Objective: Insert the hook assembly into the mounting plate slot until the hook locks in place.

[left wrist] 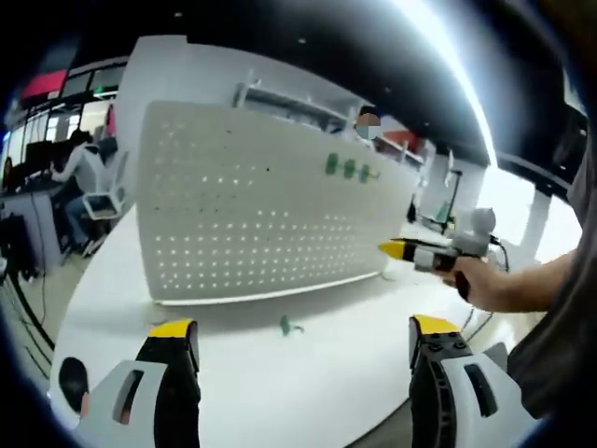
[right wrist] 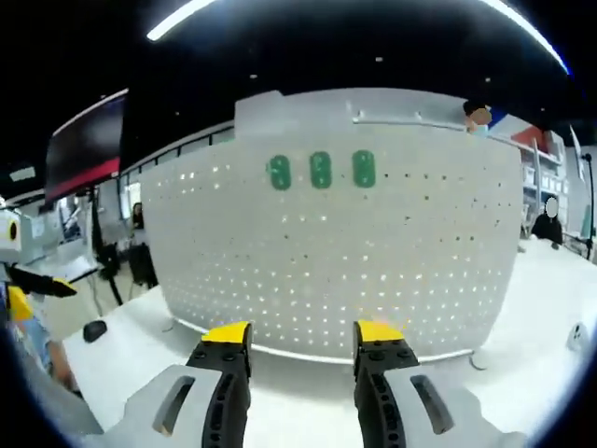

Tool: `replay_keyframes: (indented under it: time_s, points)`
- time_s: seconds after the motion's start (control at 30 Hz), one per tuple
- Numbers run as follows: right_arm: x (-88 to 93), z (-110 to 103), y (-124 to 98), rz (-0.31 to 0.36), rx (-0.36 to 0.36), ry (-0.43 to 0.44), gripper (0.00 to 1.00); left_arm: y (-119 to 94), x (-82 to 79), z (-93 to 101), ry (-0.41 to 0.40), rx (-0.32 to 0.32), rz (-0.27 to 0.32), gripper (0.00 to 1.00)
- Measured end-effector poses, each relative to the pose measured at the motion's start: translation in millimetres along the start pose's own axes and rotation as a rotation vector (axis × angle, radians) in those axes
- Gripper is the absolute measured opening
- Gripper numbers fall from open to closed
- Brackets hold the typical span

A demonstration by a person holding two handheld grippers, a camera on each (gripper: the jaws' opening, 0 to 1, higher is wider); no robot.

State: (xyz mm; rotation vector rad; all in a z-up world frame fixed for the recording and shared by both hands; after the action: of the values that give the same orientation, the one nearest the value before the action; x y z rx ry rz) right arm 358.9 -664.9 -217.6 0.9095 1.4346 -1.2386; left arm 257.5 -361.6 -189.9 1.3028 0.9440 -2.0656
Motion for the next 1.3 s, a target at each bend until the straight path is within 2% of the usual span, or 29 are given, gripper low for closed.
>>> replay_keyframes:
  time_s: [0.13, 0.3, 0.53, 0.9, 1.3]
  points:
    - [16.0, -13, -16, -0.035, -0.040, -0.013, 0.44, -3, -1.5, -0.6, 0.000, -0.002, 0.012, 0.95]
    - [43.8, -27, -35, -0.117, -0.104, -0.031, 0.44, -3, 1.9, -1.6, -0.014, 0.006, 0.011, 0.94]
    - [61.3, -32, -53, -0.174, -0.147, -0.078, 0.49, -6, 10.4, -1.7, -0.018, 0.004, -0.012, 0.94]
    - [74.5, -25, -72, -0.234, -0.163, -0.077, 0.52, -5, 18.2, -1.6, -0.024, 0.004, -0.034, 0.94]
    - [71.5, -26, -85, -0.235, -0.184, -0.105, 0.55, -3, 23.1, -0.4, -0.012, 0.011, -0.070, 0.94]
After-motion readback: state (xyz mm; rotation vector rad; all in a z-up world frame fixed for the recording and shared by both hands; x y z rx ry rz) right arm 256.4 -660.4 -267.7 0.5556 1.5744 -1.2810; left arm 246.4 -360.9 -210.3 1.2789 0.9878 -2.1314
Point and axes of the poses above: the point that each gripper's makers call its tool centre point, and the gripper's own axes: y roughly forward along the fingers, z roughly to its right, x roughly out of its underside, the point moved 8 cm from there along -y, roughly backward along the fingers, and after that the axes turned 10 degrees about x, right-handed, at the moved point
